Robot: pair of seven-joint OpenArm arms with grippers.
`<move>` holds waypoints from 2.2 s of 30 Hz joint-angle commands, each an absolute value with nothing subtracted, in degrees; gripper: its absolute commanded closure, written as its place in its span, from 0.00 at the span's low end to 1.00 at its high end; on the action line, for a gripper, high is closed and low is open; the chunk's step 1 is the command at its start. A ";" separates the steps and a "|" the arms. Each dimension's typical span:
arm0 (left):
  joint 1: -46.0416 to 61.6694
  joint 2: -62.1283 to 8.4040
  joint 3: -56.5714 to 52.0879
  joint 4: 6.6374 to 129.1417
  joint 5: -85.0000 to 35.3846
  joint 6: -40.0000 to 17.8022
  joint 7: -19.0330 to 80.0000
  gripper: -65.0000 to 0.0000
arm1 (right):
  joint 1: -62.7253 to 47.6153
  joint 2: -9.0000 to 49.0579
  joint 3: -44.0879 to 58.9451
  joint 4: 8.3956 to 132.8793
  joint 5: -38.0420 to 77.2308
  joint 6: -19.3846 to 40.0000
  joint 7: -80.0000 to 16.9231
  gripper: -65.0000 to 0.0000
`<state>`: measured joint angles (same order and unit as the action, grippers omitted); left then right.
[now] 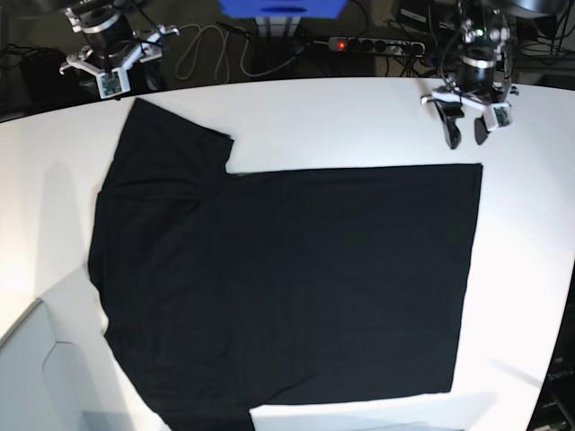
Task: Fold the T-shirt properly
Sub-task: 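Lower both grippers and grasp the black shirt's shoulder corners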
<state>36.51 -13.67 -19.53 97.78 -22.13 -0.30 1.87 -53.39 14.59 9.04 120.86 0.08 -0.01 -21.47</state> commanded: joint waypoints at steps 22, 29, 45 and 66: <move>20.62 -20.79 -16.84 76.44 -35.56 -0.13 0.48 0.51 | -53.14 14.90 9.36 121.63 -0.04 0.31 -20.35 0.43; 19.47 -20.79 -15.25 75.12 -35.65 -0.13 0.48 0.52 | -52.97 14.90 9.36 121.63 -0.04 0.31 -20.35 0.42; 19.38 -20.26 -15.96 75.12 -35.74 -0.13 5.93 1.00 | -49.89 14.90 9.54 121.63 -0.04 0.22 -20.35 0.38; 20.88 -19.38 -17.10 75.82 -35.38 -0.13 6.29 1.00 | -36.70 13.76 9.71 106.86 0.31 0.48 -20.35 0.25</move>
<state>20.16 -19.05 -17.10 75.90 -35.86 -0.78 3.22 -36.34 13.19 9.34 106.10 0.25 0.03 -21.47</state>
